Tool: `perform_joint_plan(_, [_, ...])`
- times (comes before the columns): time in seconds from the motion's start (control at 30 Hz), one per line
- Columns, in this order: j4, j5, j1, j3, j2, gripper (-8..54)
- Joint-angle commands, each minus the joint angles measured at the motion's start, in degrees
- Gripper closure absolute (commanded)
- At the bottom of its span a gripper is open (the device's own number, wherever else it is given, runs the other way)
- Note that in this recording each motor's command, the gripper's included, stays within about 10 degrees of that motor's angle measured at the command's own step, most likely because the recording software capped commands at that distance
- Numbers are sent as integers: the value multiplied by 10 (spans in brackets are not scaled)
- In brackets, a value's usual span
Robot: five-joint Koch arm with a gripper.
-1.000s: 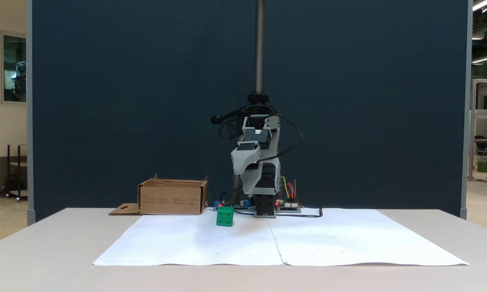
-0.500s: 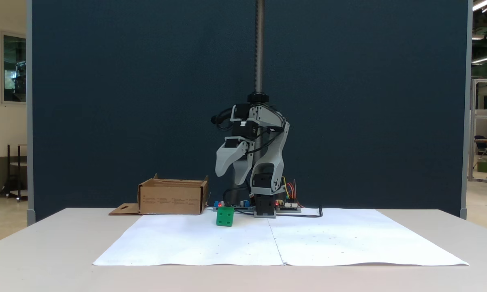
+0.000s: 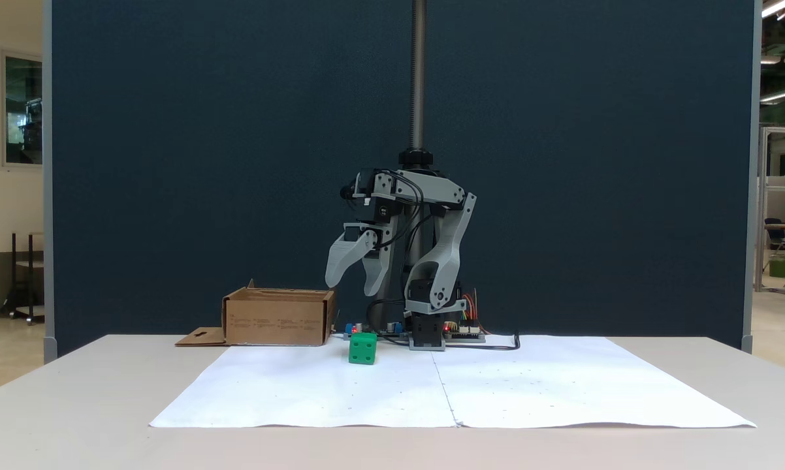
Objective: Grasp a green dice and put it in the bin.
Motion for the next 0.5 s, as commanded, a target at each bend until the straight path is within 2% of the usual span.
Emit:
perform_joint_plan(0.0, [47,-68,17,-27,14,20])
perform_joint_plan(0.47, [87,-257,18,-17,23,18])
